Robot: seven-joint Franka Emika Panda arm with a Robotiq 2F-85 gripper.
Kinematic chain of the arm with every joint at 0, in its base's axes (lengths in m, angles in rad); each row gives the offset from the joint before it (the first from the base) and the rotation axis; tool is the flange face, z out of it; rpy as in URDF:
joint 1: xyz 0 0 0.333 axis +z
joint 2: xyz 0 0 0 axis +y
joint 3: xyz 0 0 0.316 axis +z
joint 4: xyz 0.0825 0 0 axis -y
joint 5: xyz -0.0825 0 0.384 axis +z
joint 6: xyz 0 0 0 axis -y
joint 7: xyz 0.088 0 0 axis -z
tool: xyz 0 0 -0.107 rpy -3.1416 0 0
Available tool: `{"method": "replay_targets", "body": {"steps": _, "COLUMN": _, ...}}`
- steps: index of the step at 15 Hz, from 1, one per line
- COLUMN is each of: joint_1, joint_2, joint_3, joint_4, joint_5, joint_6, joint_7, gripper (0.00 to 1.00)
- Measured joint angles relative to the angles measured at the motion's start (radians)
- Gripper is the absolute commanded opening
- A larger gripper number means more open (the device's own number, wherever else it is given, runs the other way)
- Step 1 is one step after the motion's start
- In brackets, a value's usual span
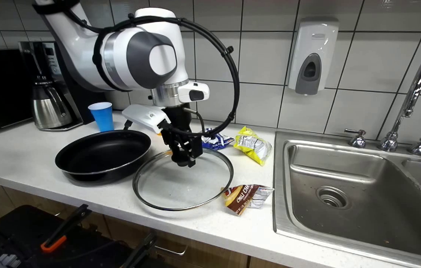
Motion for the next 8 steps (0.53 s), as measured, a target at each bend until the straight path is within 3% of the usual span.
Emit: {"method": "replay_targets", "body": {"steps": 8, "joint_1": 0.068, "joint_2": 0.109, "joint_3": -0.006, "joint_4": 0.083, "joint_5": 0.048, "joint_6": 0.017, "joint_7": -0.053, "gripper": 0.38}}
